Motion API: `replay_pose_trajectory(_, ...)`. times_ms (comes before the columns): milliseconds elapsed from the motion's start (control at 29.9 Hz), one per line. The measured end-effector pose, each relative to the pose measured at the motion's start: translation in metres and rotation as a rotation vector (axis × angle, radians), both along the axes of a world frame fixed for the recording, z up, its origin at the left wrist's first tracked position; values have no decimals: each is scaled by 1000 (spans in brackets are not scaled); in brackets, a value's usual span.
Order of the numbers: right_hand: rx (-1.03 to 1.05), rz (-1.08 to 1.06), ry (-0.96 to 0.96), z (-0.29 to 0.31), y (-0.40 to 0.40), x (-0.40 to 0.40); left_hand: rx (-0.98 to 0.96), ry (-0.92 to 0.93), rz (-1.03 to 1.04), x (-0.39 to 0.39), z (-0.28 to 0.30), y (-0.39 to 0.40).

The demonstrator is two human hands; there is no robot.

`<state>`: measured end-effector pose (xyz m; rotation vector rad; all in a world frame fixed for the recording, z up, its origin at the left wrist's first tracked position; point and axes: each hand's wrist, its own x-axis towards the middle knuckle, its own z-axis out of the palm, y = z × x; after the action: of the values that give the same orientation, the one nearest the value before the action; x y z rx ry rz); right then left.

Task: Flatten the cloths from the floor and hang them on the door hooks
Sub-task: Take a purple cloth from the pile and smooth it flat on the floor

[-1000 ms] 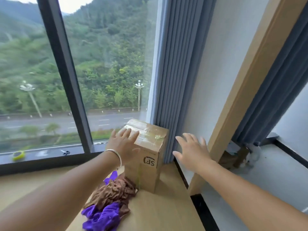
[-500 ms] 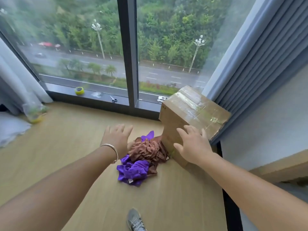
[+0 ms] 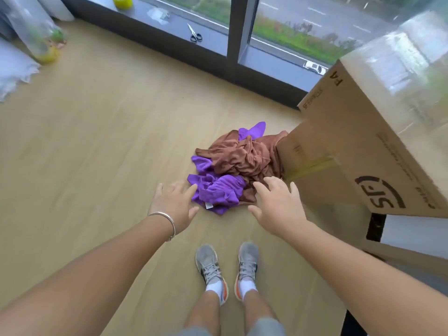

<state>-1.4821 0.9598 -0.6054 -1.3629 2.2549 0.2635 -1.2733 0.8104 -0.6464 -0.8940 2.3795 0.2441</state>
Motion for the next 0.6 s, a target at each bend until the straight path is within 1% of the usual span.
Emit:
replay_pose_trajectory(100, 30, 56, -50, -85, -19, 6, 43, -63, 54, 14, -82, 0)
replay_pose_trajectory(301, 65, 223, -92, -255, -52, 20, 87, -96, 213, 30, -243, -10)
replay_pose_trajectory(435, 16, 293, -100, -353, -88, 30, 52, -67, 324, 32, -340, -31)
replay_pose_trajectory(536, -47, 351, -81, -416, -128, 36, 16, -38, 391, 34, -405, -50)
replay_pose_trajectory(603, -103, 407, -49, -451, -157, 40, 44, 13, 465, 37, -442, -64)
